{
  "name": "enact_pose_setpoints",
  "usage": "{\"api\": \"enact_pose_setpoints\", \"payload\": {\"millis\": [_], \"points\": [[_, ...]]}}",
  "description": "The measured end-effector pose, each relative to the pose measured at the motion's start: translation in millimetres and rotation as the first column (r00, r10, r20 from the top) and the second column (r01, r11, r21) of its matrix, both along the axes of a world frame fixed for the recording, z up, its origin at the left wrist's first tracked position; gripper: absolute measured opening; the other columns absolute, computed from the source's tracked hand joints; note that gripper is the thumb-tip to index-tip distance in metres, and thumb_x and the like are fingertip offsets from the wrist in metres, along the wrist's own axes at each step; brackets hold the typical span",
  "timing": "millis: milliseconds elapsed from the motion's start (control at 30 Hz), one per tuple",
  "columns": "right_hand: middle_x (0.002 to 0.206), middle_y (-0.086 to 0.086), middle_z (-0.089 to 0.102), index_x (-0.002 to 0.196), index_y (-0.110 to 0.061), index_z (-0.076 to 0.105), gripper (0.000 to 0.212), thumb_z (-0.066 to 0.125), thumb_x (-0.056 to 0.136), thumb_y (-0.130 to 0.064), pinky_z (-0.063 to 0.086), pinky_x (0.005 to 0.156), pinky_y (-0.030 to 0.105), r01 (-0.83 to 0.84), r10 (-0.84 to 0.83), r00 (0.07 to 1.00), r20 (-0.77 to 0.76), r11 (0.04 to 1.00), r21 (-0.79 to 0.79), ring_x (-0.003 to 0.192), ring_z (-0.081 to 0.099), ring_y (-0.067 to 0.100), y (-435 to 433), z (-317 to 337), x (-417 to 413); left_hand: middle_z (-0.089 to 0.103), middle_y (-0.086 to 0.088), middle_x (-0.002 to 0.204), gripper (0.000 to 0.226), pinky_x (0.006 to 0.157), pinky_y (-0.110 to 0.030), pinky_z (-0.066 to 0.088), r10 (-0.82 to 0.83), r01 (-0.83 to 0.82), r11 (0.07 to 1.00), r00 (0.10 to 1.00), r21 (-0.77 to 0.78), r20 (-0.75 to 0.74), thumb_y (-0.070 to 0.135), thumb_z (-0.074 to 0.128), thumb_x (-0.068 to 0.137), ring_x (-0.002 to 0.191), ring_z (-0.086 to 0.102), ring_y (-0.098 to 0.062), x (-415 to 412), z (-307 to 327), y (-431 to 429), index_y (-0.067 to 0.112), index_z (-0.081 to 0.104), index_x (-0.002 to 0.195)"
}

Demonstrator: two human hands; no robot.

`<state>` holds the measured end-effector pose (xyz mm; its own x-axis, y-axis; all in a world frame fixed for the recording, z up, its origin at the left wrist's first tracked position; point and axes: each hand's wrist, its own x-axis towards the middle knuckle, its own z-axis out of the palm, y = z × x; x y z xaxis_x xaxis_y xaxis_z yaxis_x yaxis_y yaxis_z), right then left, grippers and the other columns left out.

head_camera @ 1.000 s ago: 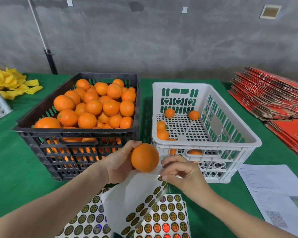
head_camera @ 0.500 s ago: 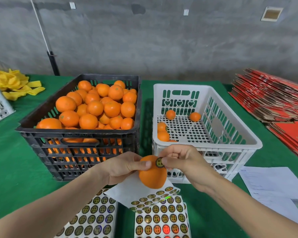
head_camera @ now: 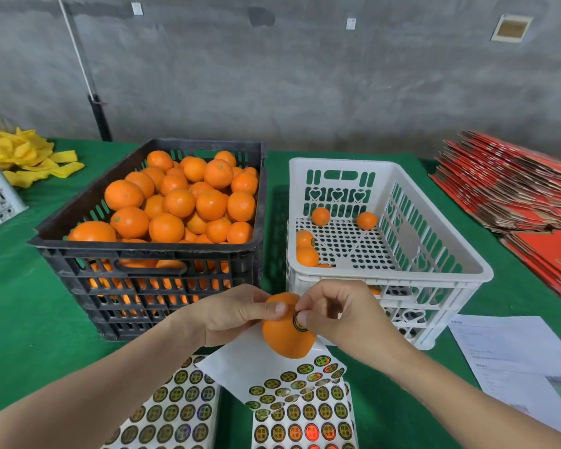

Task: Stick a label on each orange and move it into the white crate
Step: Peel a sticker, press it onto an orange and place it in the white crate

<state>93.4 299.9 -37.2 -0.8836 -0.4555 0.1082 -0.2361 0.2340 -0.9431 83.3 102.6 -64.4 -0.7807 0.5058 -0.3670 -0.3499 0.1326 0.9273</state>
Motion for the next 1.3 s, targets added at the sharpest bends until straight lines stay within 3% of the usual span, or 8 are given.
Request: {"api": "enact_pose_setpoints", "payload": {"millis": [167,300,500,800,900,1100,1233,1300], "points": [[0.061,-0.009,0.052,0.089,-0.034,0.064,0.028,0.076,0.075,-0.012,0.039,0.053,0.016,0.083,-0.061,0.980,-0.192,0.991,0.106,0.053,0.046,0.003,1.0,0.0,3.2,0.073,-0.006,0.091,0.095,0.090,-0.030,0.048,-0.026,0.027,0.999,0.999,0.021,-0.043,0.062,0.090,0.028,0.089,0.066,-0.019,-5.0,3.4,0.5,0.000,0.066,0.097],[0.092,-0.002,0.052,0.125,-0.051,0.040,0.080,0.085,0.065,-0.024,0.050,0.072,0.025,0.015,-0.031,0.995,0.093,0.984,0.177,0.072,0.054,0.011,7.9,4.3,-7.5,0.074,-0.003,0.091,0.093,0.084,-0.025,0.048,-0.097,0.096,0.995,0.992,-0.027,-0.081,0.062,0.089,0.033,0.090,0.066,-0.015,-7.6,8.9,0.5,0.002,0.067,0.100],[0.124,-0.019,0.048,0.129,-0.043,0.044,0.065,0.078,0.074,-0.035,0.047,0.089,0.023,-0.186,0.175,0.982,0.066,0.951,0.248,0.109,0.048,-0.004,4.4,1.4,-1.1,0.073,-0.008,0.099,0.096,0.087,-0.028,0.050,-0.095,0.095,0.995,0.995,0.008,-0.007,0.061,0.090,0.031,0.095,0.067,-0.019,-11.8,9.3,0.1,0.000,0.066,0.101],[0.103,-0.028,0.046,0.117,-0.041,0.042,0.072,0.079,0.055,-0.049,0.042,0.075,0.021,0.248,-0.204,0.952,-0.230,0.951,0.185,0.093,0.051,0.000,18.8,39.1,-85.4,0.072,-0.018,0.100,0.052,0.079,-0.033,0.057,0.043,-0.044,0.995,0.999,0.089,0.013,0.031,0.092,0.055,0.089,0.069,-0.027,-24.4,18.1,-14.0,0.004,0.075,0.096],[0.100,-0.010,0.050,0.122,-0.021,0.039,0.068,0.080,0.068,-0.024,0.047,0.076,0.030,0.206,-0.156,0.978,-0.137,0.809,0.551,0.098,0.055,0.017,35.3,25.2,-164.6,0.072,-0.013,0.086,0.053,0.067,-0.031,0.058,0.126,-0.123,0.989,0.992,0.078,-0.028,-0.012,0.076,0.057,0.075,0.070,-0.023,-28.0,21.4,-15.2,0.009,0.069,0.104],[0.139,0.007,0.045,0.135,-0.011,0.041,0.067,0.072,0.077,-0.023,0.045,0.099,0.043,-0.216,0.040,0.976,0.212,0.129,0.968,0.117,0.049,0.026,50.6,-41.7,-226.7,0.071,-0.019,0.102,0.025,0.076,-0.037,0.058,0.125,-0.123,0.988,0.992,0.091,-0.010,0.006,0.064,0.076,0.086,0.070,-0.029,-31.4,26.5,-18.0,0.003,0.073,0.099],[0.151,0.009,0.030,0.146,-0.012,0.027,0.084,0.076,0.078,-0.024,0.035,0.107,0.039,-0.234,0.046,0.972,0.230,0.125,0.964,0.132,0.037,0.028,47.0,-43.4,-227.5,0.072,-0.017,0.104,0.024,0.076,-0.036,0.058,0.146,-0.147,0.985,0.989,0.095,0.011,0.011,0.062,0.079,0.089,0.071,-0.029,-33.3,27.5,-22.7,0.007,0.076,0.097],[0.151,0.006,0.031,0.145,-0.016,0.030,0.077,0.072,0.082,-0.027,0.031,0.110,0.037,-0.113,0.149,0.987,0.056,0.407,0.907,0.137,0.033,0.027,39.4,-19.9,-212.3,0.071,-0.019,0.106,0.026,0.079,-0.039,0.058,0.157,-0.159,0.982,0.987,0.098,0.034,0.012,0.063,0.078,0.091,0.071,-0.030,-34.3,30.4,-26.0,0.006,0.076,0.100]]}}
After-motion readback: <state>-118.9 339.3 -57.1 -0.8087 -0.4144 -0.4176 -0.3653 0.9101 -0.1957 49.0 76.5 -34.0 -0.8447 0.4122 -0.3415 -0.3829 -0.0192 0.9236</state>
